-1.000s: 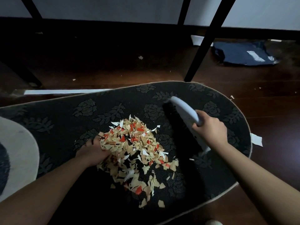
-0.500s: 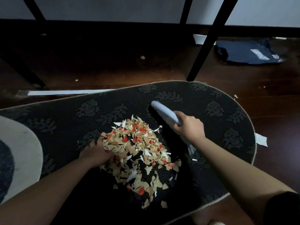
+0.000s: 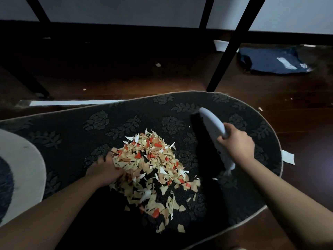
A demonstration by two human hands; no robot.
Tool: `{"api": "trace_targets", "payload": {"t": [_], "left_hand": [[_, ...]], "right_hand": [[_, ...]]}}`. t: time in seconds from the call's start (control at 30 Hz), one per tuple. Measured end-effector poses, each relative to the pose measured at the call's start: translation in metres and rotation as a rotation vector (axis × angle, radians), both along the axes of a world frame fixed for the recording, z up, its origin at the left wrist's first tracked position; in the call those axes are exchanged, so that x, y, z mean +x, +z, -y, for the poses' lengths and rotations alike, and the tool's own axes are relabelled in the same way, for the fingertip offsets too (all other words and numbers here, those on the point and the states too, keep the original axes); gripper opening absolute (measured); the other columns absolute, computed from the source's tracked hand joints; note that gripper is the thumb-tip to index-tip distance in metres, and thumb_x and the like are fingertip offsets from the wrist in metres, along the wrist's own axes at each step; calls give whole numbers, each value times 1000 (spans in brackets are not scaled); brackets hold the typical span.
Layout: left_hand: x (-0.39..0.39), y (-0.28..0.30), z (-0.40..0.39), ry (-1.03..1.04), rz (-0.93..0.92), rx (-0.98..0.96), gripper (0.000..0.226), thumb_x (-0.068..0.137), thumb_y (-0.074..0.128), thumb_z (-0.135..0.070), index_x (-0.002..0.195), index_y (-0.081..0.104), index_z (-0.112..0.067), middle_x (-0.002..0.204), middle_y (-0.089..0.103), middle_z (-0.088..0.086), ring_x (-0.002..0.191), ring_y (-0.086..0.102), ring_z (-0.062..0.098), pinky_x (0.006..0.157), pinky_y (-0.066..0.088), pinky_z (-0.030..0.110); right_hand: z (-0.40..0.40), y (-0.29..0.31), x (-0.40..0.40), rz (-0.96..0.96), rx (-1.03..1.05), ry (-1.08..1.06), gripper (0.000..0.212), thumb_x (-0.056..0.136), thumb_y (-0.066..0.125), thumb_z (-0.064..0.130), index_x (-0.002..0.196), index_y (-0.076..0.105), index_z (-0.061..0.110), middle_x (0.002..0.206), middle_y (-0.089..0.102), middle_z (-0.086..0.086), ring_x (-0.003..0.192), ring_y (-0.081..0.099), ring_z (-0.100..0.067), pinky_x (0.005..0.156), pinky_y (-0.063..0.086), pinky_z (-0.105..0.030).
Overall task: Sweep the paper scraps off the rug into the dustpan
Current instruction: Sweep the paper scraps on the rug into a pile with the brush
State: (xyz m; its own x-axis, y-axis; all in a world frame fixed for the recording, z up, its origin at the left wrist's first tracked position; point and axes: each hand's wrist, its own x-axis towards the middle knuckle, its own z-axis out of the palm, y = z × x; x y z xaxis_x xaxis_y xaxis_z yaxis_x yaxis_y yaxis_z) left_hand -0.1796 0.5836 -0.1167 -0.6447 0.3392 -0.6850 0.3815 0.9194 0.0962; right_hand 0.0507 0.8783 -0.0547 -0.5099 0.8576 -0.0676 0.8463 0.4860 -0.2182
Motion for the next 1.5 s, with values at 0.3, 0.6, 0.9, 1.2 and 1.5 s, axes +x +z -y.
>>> {"api": "trace_targets", "payload": {"t": [0.3,0.6,0.9,1.2,1.5], "left_hand": [[0,-1,1,-5,-3,-5,91,88,51,-59,154,0,-23,159,10,12,143,23,34,111,30,42],[1,-3,1,-19,-15,4,91,87,50,-61,154,2,-23,159,13,11,142,26,34,112,31,41],[0,-5,-2,-19,-5,-21,94,85,50,-63,154,-1,-24,160,11,12,143,24,35,112,31,42],[1,-4,0,-23,-16,9,93,85,52,-61,154,2,-21,160,10,12,144,23,34,114,30,42],[0,-5,0,-29,-24,1,93,86,51,-62,154,1,-23,160,9,11,144,23,34,113,31,43]], "right_hand": [[29,-7,-40,18,-109,184,48,85,56,33,132,48,39,104,69,-5,93,64,-30,74,50,-34],[11,7,-2,-29,4,115,47,84,58,31,130,51,37,92,70,-4,79,65,-29,58,45,-31],[34,-7,-29,111,-82,197,44,87,53,32,130,48,36,101,68,-6,92,64,-31,73,49,-35],[23,11,1,-16,2,169,49,83,57,32,130,49,42,93,70,-3,82,65,-29,66,49,-34],[45,-7,-23,126,-62,266,49,87,54,36,135,44,37,99,69,-3,87,65,-26,70,49,-32]]}}
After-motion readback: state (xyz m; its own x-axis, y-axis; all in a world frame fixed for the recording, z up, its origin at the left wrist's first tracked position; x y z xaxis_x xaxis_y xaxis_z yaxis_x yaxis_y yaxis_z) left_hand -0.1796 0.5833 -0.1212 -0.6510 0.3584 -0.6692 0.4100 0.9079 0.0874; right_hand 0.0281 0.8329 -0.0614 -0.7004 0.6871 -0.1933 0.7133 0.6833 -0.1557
